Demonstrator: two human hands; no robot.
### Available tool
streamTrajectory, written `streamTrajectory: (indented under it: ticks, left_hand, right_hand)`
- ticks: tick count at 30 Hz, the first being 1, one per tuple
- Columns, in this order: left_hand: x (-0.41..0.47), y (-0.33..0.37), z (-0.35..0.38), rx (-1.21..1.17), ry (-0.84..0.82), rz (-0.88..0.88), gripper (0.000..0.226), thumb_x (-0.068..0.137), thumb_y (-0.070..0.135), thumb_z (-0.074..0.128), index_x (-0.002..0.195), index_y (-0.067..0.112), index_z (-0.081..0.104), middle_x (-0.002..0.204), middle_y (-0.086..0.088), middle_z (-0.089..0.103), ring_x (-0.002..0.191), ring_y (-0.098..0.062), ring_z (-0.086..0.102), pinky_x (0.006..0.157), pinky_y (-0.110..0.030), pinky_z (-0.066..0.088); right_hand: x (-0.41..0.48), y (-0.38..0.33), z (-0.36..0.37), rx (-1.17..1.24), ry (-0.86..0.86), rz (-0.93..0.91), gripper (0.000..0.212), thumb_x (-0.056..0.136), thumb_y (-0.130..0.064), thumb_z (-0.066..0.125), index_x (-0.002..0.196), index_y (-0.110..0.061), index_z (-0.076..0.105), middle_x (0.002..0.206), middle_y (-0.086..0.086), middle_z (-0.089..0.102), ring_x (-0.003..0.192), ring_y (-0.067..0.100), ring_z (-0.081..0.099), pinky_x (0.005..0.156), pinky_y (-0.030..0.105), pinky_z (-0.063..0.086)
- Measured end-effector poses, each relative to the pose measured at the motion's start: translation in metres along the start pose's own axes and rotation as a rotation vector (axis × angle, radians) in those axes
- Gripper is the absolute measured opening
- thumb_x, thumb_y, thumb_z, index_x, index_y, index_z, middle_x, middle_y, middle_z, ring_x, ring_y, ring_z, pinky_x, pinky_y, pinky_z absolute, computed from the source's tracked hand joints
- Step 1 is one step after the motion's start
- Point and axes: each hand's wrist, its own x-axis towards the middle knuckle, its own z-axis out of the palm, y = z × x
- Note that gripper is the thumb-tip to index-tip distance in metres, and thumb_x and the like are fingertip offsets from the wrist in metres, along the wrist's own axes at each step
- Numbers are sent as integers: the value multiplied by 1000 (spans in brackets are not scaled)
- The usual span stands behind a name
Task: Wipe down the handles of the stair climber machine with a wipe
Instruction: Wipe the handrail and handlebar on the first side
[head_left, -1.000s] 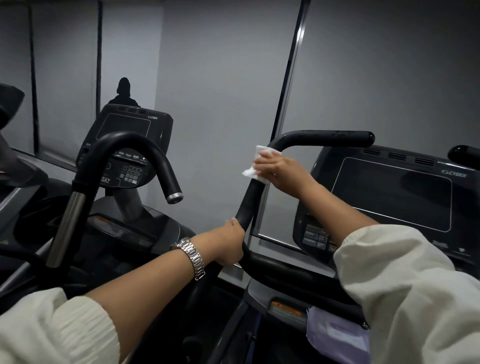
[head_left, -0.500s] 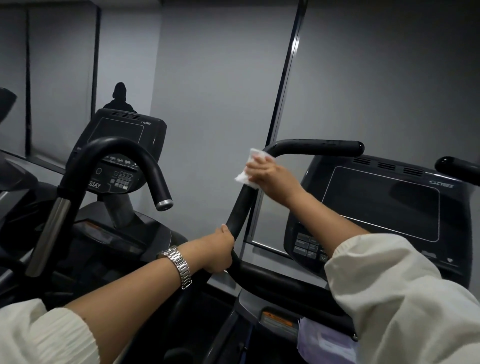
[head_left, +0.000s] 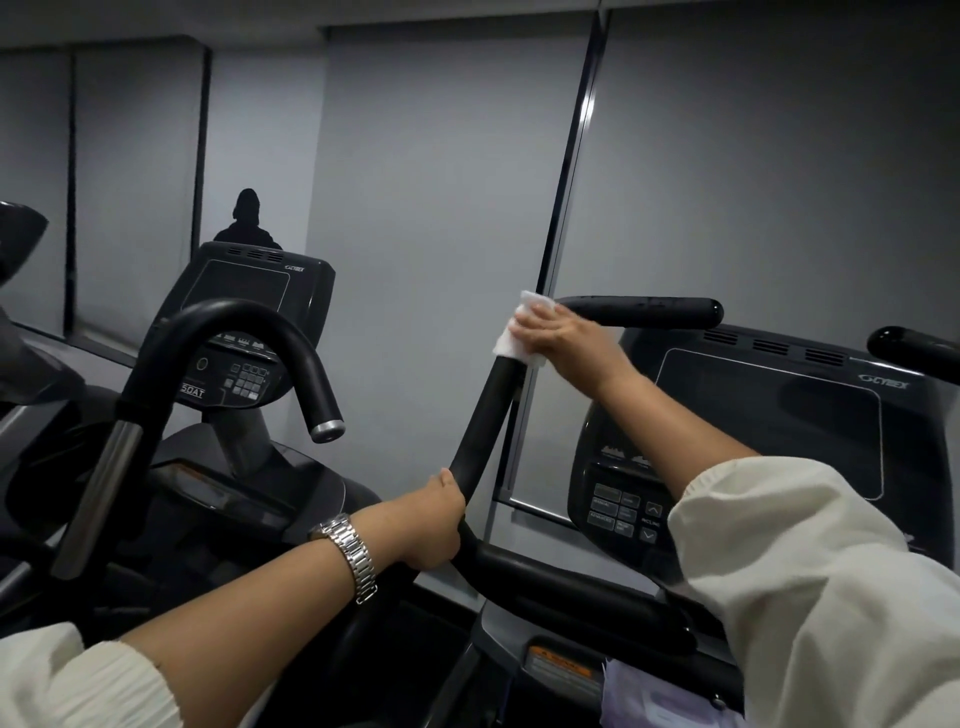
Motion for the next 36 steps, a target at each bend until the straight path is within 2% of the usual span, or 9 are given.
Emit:
streamTrajectory:
  ticks: [3, 10, 13, 16, 18, 20, 22, 26, 36]
  left_hand:
    - [0, 0, 0, 6, -2, 1, 73, 97, 9, 39, 144, -8, -14, 156, -21, 8, 134, -29, 36, 104, -28, 34]
    - [2, -1, 1, 4, 1, -9, 73, 97, 9, 38, 144, -9, -14, 156, -23, 7, 133, -29, 38, 104, -29, 37]
    - [2, -1, 1, -3, 7, -4, 73, 96, 9, 39, 144, -8, -13, 154, -21, 14, 130, -29, 41, 103, -29, 38]
    - [4, -3, 2, -7, 12, -3, 73, 96, 9, 39, 144, -10, -12, 153, -22, 17, 130, -29, 42, 104, -31, 39]
    - [5, -3, 2, -5, 13, -9, 72, 96, 9, 40, 144, -10, -10, 151, -22, 19, 128, -29, 44, 103, -32, 40]
    - [6, -3, 3, -2, 17, -11, 71, 95, 9, 40, 144, -11, -7, 149, -22, 23, 125, -28, 46, 102, -31, 41]
    - [7, -2, 3, -6, 13, -17, 71, 96, 8, 40, 144, -10, -9, 150, -21, 23, 124, -27, 48, 100, -29, 42]
    - [7, -1, 2, -3, 19, -19, 71, 96, 7, 39, 144, -11, -10, 150, -20, 23, 119, -26, 50, 95, -27, 42]
    - [7, -1, 2, 30, 0, 13, 72, 97, 9, 38, 144, -10, -13, 155, -21, 13, 129, -29, 42, 99, -27, 37]
  right_hand:
    - [8, 13, -15, -80, 16, 156, 44, 91, 6, 51, 128, -16, 59, 138, 3, 54, 130, 27, 47, 101, 40, 42]
    - [19, 17, -18, -177, -123, -53, 44, 87, 0, 60, 122, -26, 60, 124, 0, 62, 107, 27, 63, 74, 42, 58]
    - [16, 26, -29, -237, -110, 55, 35, 87, -7, 62, 115, -28, 61, 103, -1, 66, 76, 28, 66, 58, 36, 56]
    - [15, 24, -34, -264, -109, 163, 26, 86, -11, 62, 108, -26, 62, 92, -1, 65, 69, 26, 63, 53, 29, 50]
    - [20, 17, -31, -283, -127, 110, 27, 83, -7, 66, 103, -25, 63, 87, -2, 64, 68, 23, 63, 49, 25, 42]
    - [24, 10, -25, -288, -169, -1, 34, 81, -3, 65, 106, -26, 63, 92, -5, 63, 79, 20, 64, 50, 24, 39]
    - [23, 7, -24, -281, -177, -76, 40, 82, -3, 64, 114, -26, 60, 102, -6, 62, 94, 20, 61, 57, 27, 47]
    - [24, 5, -25, -302, -194, -89, 42, 88, -4, 57, 125, -24, 56, 115, -4, 61, 108, 22, 58, 68, 33, 54]
    - [-12, 36, -47, -259, -68, 282, 44, 83, -6, 67, 125, -18, 59, 103, 6, 68, 79, 30, 66, 64, 40, 57]
